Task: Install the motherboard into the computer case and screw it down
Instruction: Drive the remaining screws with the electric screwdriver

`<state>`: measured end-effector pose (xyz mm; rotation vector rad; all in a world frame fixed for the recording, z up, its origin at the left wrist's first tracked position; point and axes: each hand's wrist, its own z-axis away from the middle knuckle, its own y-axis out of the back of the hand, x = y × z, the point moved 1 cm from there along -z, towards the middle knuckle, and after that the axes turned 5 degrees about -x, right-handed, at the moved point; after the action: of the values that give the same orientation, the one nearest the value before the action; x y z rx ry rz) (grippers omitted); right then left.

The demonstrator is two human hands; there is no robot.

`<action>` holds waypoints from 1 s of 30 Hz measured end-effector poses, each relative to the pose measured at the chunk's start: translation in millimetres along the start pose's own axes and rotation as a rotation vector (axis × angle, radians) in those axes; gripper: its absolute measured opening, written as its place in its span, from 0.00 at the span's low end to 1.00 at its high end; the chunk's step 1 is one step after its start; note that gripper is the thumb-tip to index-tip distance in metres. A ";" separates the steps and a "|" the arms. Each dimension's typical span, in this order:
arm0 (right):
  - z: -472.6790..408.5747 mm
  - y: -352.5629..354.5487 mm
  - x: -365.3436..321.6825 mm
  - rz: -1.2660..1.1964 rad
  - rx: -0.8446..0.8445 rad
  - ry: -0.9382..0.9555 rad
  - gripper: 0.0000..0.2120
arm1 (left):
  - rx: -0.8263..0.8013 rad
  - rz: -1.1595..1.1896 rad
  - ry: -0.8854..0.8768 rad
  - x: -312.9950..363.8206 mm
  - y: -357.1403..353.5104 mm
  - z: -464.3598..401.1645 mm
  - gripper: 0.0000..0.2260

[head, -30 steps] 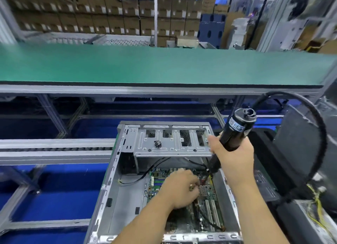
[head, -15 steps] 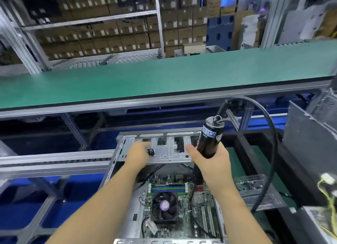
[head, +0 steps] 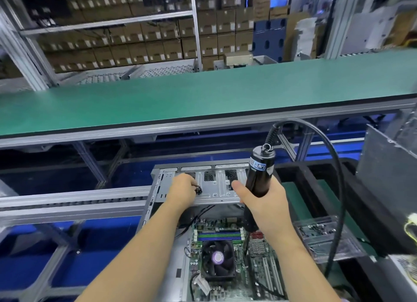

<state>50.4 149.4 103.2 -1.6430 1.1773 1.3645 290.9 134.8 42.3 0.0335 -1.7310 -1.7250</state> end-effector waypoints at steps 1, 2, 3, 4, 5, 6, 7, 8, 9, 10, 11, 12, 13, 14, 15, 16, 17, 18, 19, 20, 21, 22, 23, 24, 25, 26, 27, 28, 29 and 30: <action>0.4 -2.4 0.2 0.006 0.003 0.001 0.18 | 0.016 0.019 0.006 -0.6 -0.6 -0.3 0.11; 0.8 -4.5 -0.2 0.015 0.008 0.000 0.18 | 0.034 0.035 0.014 -1.5 -0.6 -0.6 0.10; 1.2 -6.2 -0.7 0.022 0.011 0.001 0.17 | 0.052 0.044 0.019 -3.2 -0.6 -0.6 0.09; 1.6 -8.0 -1.8 0.028 0.011 0.004 0.16 | 0.065 0.047 0.020 -4.5 -0.4 -0.3 0.08; 1.5 -8.7 -2.2 0.029 0.004 0.007 0.15 | 0.071 0.042 0.019 -4.9 0.3 0.3 0.08; 2.0 -9.7 -2.9 0.033 -0.002 0.007 0.15 | 0.072 0.037 0.017 -5.7 1.5 1.2 0.08; 2.4 -10.8 -3.4 0.037 -0.004 0.005 0.16 | 0.078 0.038 0.017 -6.7 3.8 2.3 0.08; 2.8 -11.2 -4.1 0.041 0.002 0.000 0.17 | 0.091 0.053 0.018 -6.9 6.9 3.8 0.08; 2.7 -11.3 -4.8 0.044 0.012 -0.004 0.19 | 0.113 0.083 0.019 -6.5 10.7 6.1 0.08; 2.6 -11.2 -5.6 0.048 0.022 -0.005 0.20 | 0.148 0.129 0.017 -5.3 14.5 10.2 0.08; 2.4 -11.1 -6.4 0.052 0.030 -0.004 0.20 | 0.188 0.183 0.006 -3.7 17.7 16.7 0.08; 1.9 -10.7 -7.1 0.051 0.038 -0.001 0.20 | 0.215 0.242 -0.016 -1.4 19.2 25.7 0.07; 1.0 -10.0 -7.6 0.047 0.048 0.004 0.20 | 0.212 0.302 -0.044 1.5 18.4 37.0 0.06; -0.1 -9.0 -8.1 0.042 0.059 0.012 0.21 | 0.174 0.367 -0.072 4.6 14.5 49.8 0.05; -1.5 -7.5 -8.6 0.037 0.071 0.023 0.22 | 0.113 0.435 -0.097 6.9 8.1 62.3 0.05; -2.9 -5.8 -9.4 0.030 0.083 0.035 0.24 | 0.052 0.500 -0.117 8.1 0.2 73.6 0.06; -4.9 -3.7 -10.5 0.024 0.098 0.047 0.26 | 0.004 0.544 -0.130 8.1 -8.0 82.6 0.06; -6.7 -1.4 -12.3 0.017 0.112 0.059 0.27 | -0.034 0.560 -0.135 7.0 -16.1 89.7 0.05; -8.4 0.6 -14.3 0.010 0.123 0.070 0.27 | -0.068 0.555 -0.132 5.2 -23.9 94.9 0.05; -10.0 2.1 -16.5 -0.003 0.133 0.082 0.28 | -0.095 0.546 -0.125 2.5 -31.6 98.6 0.04; -10.9 2.9 -18.8 -0.024 0.140 0.097 0.29 | -0.112 0.535 -0.111 -1.4 -39.0 101.1 0.04; -11.5 3.1 -20.9 -0.058 0.148 0.112 0.29 | -0.125 0.515 -0.095 -5.7 -46.0 102.9 0.03; -11.7 2.7 -22.6 -0.109 0.157 0.126 0.28 | -0.136 0.482 -0.079 -9.6 -52.1 104.6 0.03; -12.1 2.0 -24.3 -0.169 0.166 0.141 0.26 | -0.143 0.446 -0.068 -12.7 -56.9 105.5 0.03; -12.5 0.9 -25.7 -0.225 0.175 0.154 0.23 | -0.140 0.424 -0.059 -15.4 -60.4 105.4 0.03; -12.9 -0.4 -26.9 -0.268 0.187 0.162 0.20 | -0.131 0.420 -0.053 -17.7 -62.5 104.3 0.03; -13.4 -1.9 -27.9 -0.301 0.201 0.167 0.19 | -0.124 0.415 -0.048 -19.8 -64.0 102.9 0.03; -13.4 -3.2 -29.1 -0.328 0.213 0.171 0.18 | -0.120 0.397 -0.047 -21.6 -64.8 101.7 0.04; -13.7 -4.6 -30.2 -0.351 0.222 0.172 0.18 | -0.118 0.374 -0.049 -22.8 -65.2 100.9 0.05; -13.8 -5.6 -30.7 -0.367 0.230 0.175 0.18 | -0.115 0.358 -0.055 -24.1 -65.8 100.1 0.06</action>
<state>59.4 145.3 135.8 -1.7307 1.0213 0.8409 233.4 225.9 -15.6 -0.3564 -1.5609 -1.5652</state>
